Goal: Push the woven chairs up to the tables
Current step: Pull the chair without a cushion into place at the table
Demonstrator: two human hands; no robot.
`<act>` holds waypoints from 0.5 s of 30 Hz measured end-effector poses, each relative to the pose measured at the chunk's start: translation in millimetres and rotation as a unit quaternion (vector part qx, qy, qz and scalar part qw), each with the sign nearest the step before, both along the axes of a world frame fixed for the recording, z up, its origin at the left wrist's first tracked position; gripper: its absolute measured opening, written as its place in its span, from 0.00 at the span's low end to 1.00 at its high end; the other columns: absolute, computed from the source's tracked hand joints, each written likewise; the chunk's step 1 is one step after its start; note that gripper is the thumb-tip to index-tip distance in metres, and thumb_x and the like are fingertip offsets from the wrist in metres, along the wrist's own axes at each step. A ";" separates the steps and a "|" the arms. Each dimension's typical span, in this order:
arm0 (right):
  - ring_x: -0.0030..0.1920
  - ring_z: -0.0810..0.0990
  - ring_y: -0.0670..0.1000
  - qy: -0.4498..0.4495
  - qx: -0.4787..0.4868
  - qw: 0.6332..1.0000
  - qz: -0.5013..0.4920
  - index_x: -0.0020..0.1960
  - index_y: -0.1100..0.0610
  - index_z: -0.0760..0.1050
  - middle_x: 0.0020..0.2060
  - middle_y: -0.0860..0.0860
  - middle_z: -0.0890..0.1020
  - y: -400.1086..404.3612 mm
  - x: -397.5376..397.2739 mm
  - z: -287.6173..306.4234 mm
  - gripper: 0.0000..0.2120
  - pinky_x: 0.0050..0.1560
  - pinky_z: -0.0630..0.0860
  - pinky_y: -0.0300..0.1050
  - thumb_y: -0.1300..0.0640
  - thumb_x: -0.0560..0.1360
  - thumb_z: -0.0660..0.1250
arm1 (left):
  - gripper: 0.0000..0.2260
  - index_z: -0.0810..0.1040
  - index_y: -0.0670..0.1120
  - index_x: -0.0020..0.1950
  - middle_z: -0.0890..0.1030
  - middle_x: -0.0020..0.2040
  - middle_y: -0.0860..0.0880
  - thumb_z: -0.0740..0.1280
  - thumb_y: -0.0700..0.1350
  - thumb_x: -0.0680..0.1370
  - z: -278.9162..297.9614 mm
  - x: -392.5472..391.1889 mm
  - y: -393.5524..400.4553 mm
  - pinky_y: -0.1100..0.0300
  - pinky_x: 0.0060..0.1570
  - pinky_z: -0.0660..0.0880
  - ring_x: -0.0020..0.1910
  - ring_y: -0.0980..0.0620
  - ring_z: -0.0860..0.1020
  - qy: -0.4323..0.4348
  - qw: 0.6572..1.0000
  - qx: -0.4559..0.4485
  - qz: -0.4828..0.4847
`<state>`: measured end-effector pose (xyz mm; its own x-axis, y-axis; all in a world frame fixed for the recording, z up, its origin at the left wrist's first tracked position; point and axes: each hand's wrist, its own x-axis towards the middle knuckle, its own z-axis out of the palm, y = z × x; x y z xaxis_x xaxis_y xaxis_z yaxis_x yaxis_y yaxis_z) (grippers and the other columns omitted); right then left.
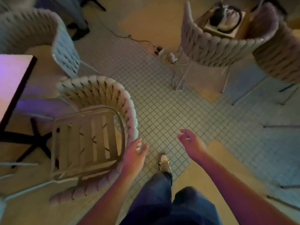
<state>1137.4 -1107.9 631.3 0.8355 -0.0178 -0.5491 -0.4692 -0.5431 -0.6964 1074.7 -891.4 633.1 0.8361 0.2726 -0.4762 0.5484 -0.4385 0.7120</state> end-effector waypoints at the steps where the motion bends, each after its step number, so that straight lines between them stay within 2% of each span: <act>1: 0.50 0.78 0.46 -0.002 0.003 1.000 0.021 0.67 0.48 0.71 0.55 0.45 0.78 5.7 23.3 2.8 0.22 0.40 0.70 0.40 0.41 0.77 0.60 | 0.20 0.74 0.46 0.68 0.78 0.64 0.48 0.65 0.53 0.78 0.1 13.6 3.3 0.67 0.54 0.69 0.59 0.55 0.76 0.001 1.000 0.004 0.017; 3: 0.45 0.77 0.48 -0.007 0.006 0.998 0.060 0.68 0.49 0.71 0.57 0.47 0.78 23.6 66.6 10.0 0.22 0.43 0.71 0.42 0.42 0.77 0.61 | 0.16 0.76 0.47 0.62 0.80 0.59 0.47 0.65 0.54 0.78 4.8 37.7 11.6 0.59 0.56 0.73 0.55 0.55 0.77 -0.003 0.998 0.005 0.064; 4: 0.45 0.77 0.48 -0.010 0.004 0.996 0.085 0.67 0.50 0.71 0.57 0.48 0.79 37.1 88.5 12.4 0.21 0.44 0.71 0.43 0.43 0.77 0.61 | 0.14 0.76 0.49 0.59 0.81 0.57 0.47 0.65 0.54 0.78 7.5 48.6 18.4 0.59 0.54 0.74 0.53 0.55 0.78 -0.007 0.995 -0.002 0.102; 6: 0.48 0.78 0.50 -0.018 0.002 0.991 0.135 0.67 0.52 0.72 0.56 0.50 0.80 62.0 124.9 14.3 0.21 0.47 0.72 0.44 0.45 0.77 0.62 | 0.18 0.76 0.47 0.64 0.82 0.56 0.47 0.66 0.53 0.77 11.8 66.6 28.6 0.63 0.49 0.73 0.52 0.54 0.79 -0.011 0.986 0.008 0.165; 9: 0.54 0.78 0.51 -0.028 -0.002 0.970 0.240 0.67 0.54 0.73 0.58 0.53 0.81 104.8 169.4 8.6 0.20 0.51 0.68 0.40 0.47 0.78 0.62 | 0.20 0.75 0.49 0.67 0.81 0.57 0.52 0.66 0.54 0.77 12.6 84.5 44.4 0.66 0.49 0.70 0.56 0.54 0.79 -0.008 0.960 0.013 0.278; 11: 0.54 0.77 0.50 -0.021 0.009 0.951 0.307 0.66 0.55 0.73 0.58 0.54 0.80 135.8 195.3 1.0 0.20 0.51 0.69 0.41 0.47 0.78 0.62 | 0.19 0.75 0.48 0.67 0.80 0.58 0.52 0.66 0.53 0.77 11.1 92.4 52.7 0.66 0.51 0.69 0.58 0.54 0.78 -0.009 0.937 0.014 0.349; 15: 0.55 0.78 0.52 -0.014 0.020 0.907 0.421 0.68 0.54 0.70 0.60 0.55 0.80 181.7 234.2 -11.3 0.22 0.51 0.72 0.43 0.46 0.77 0.62 | 0.20 0.75 0.45 0.67 0.80 0.60 0.46 0.66 0.51 0.77 13.6 103.2 59.1 0.52 0.61 0.73 0.59 0.47 0.78 -0.002 0.881 0.024 0.472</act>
